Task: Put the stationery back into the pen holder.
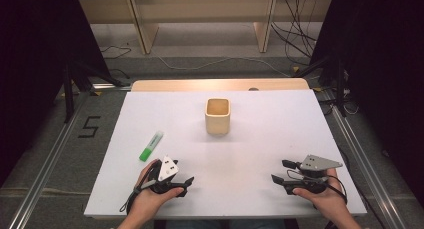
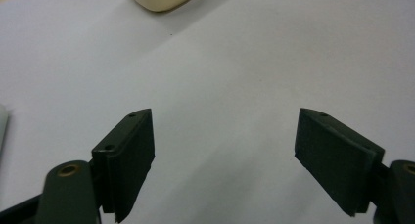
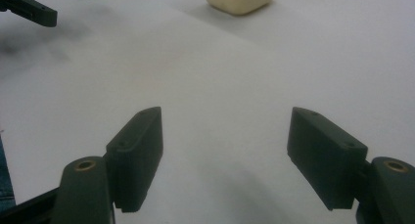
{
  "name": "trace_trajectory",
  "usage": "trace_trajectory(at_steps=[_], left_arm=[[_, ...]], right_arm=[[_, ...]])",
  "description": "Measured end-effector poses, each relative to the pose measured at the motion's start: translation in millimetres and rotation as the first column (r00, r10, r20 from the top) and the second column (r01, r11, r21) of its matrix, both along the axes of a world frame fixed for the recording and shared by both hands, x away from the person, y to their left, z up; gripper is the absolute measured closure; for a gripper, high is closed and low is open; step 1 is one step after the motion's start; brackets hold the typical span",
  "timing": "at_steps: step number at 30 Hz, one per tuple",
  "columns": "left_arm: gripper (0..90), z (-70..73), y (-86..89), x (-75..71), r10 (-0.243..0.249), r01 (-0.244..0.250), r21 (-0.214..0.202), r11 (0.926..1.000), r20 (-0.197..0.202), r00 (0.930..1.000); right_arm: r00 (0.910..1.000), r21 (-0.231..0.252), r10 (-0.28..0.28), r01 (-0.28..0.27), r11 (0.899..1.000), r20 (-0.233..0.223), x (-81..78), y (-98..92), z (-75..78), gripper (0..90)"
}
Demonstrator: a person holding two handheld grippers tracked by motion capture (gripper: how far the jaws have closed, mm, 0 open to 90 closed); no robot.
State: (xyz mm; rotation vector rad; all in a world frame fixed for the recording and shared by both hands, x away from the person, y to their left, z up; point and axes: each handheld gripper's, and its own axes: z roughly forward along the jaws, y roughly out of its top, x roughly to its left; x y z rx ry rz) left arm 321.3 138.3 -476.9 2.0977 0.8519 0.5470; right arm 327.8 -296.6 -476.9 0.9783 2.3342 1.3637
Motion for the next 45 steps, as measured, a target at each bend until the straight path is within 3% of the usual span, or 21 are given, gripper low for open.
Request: trace_trajectory(at_steps=[8, 14, 16, 18, 20, 21, 24, 27, 30, 31, 33, 34, 35, 37, 39, 40, 41, 42, 43, 44, 45], left_arm=[[31.6, 1.0, 1.9, 0.8, 0.01, -0.01, -0.008, 0.9999, 0.009, 0.9999], [58.3, 5.3, 4.5, 4.2, 0.022, -0.022, -0.009, 0.9997, 0.022, 0.9995], [63.8, 8.5, 7.4, 7.8, 0.046, -0.045, -0.031, 0.9985, 0.028, 0.9985], [77.5, 13.6, 10.3, 13.4, 0.075, -0.075, -0.016, 0.997, 0.015, 0.997], [81.3, 17.3, 11.7, 19.5, 0.092, -0.092, 0.001, 0.9958, 0.015, 0.9957], [87.8, 18.3, 11.8, 23.3, 0.093, -0.093, 0.016, 0.9955, 0.023, 0.9954], [89.7, 22.5, 15.0, 42.5, 0.113, -0.114, 0.07, 0.9911, 0.022, 0.9934], [89.9, 25.9, 22.5, 71.0, 0.145, -0.147, 0.122, 0.9815, 0.028, 0.989], [89.9, 23.2, 33.7, 106.6, 0.178, -0.173, 0.136, 0.9756, -0.027, 0.9837], [89.9, 23.2, 33.7, 106.6, 0.178, -0.173, 0.136, 0.9756, -0.027, 0.9837], [89.9, 21.0, 39.1, 117.8, 0.207, -0.2, 0.145, 0.9689, -0.029, 0.978], [89.9, 19.1, 45.2, 125.7, 0.247, -0.238, 0.147, 0.9601, -0.043, 0.9681], [89.9, 19.1, 45.2, 125.7, 0.247, -0.238, 0.147, 0.9601, -0.043, 0.9681], [89.9, 18.0, 51.5, 131.9, 0.286, -0.275, 0.15, 0.9497, -0.055, 0.9566], [89.9, 18.2, 58.3, 140.6, 0.335, -0.32, 0.165, 0.9329, -0.068, 0.9399], [89.9, 18.2, 58.3, 140.6, 0.335, -0.32, 0.165, 0.9329, -0.068, 0.9399], [89.9, 18.7, 59.8, 143.8, 0.349, -0.333, 0.171, 0.9271, -0.069, 0.9346], [90.0, 19.5, 62.2, 150.7, 0.378, -0.36, 0.178, 0.9157, -0.079, 0.9224], [90.0, 19.5, 62.2, 150.7, 0.378, -0.36, 0.178, 0.9157, -0.079, 0.9224], [90.0, 19.3, 64.3, 157.3, 0.4, -0.379, 0.188, 0.9062, -0.092, 0.9119], [90.0, 19.3, 64.3, 157.3, 0.4, -0.379, 0.188, 0.9062, -0.092, 0.9119]], right_arm=[[1.0, -0.003, -0.002, 0.002, 1.0, -0.001, 0.2, 0.6, 0.0, 29.9], [1.0, -0.006, -0.005, 0.005, 1.0, -0.007, -1.0, -0.6, 0.1, 29.9], [1.0, -0.007, -0.004, 0.004, 1.0, -0.006, -1.1, -0.4, 0.1, 29.9], [1.0, -0.006, 0.0, 0.0, 1.0, -0.006, -1.4, -0.2, -0.5, 29.9], [1.0, -0.01, 0.001, -0.001, 1.0, -0.006, -1.5, -0.5, -0.8, 29.9], [1.0, -0.007, 0.002, -0.002, 1.0, -0.003, -1.6, -1.1, -0.9, 29.9], [1.0, -0.006, 0.002, -0.002, 1.0, -0.003, -2.6, -0.5, -0.1, 29.9], [1.0, -0.015, 0.008, -0.008, 1.0, -0.001, -2.8, -0.1, -0.2, 29.9], [1.0, -0.011, 0.0, 0.0, 1.0, -0.003, -2.3, -0.2, -0.2, 29.9], [1.0, -0.012, -0.002, 0.002, 1.0, -0.006, -2.0, -0.3, -0.3, 29.9], [1.0, -0.008, 0.001, -0.001, 1.0, -0.009, -1.0, -0.4, -1.1, 29.9], [1.0, -0.013, 0.002, -0.003, 1.0, -0.008, -0.8, -0.9, -1.1, 29.9], [1.0, -0.012, 0.003, -0.004, 1.0, -0.008, -0.5, -1.0, -1.3, 29.9], [0.9999, -0.011, 0.003, -0.003, 1.0, -0.013, -0.3, -1.2, -1.5, 29.9], [0.9999, -0.008, 0.004, -0.004, 1.0, -0.01, -0.3, -1.0, -1.8, 29.9], [0.9999, -0.012, 0.004, -0.004, 1.0, -0.009, -0.7, -0.8, -1.5, 29.9], [0.9999, -0.011, 0.004, -0.004, 1.0, -0.011, -1.1, -0.4, -1.2, 29.9], [0.9999, -0.009, 0.004, -0.005, 1.0, -0.009, -1.2, -0.1, -1.1, 29.9], [1.0, -0.004, 0.003, -0.003, 1.0, -0.009, -1.3, 0.5, -1.3, 29.9], [1.0, -0.004, 0.003, -0.004, 1.0, -0.009, -1.2, 0.7, -1.3, 29.9], [0.9999, -0.006, 0.005, -0.006, 1.0, -0.015, -1.3, 0.8, -1.0, 29.9]])
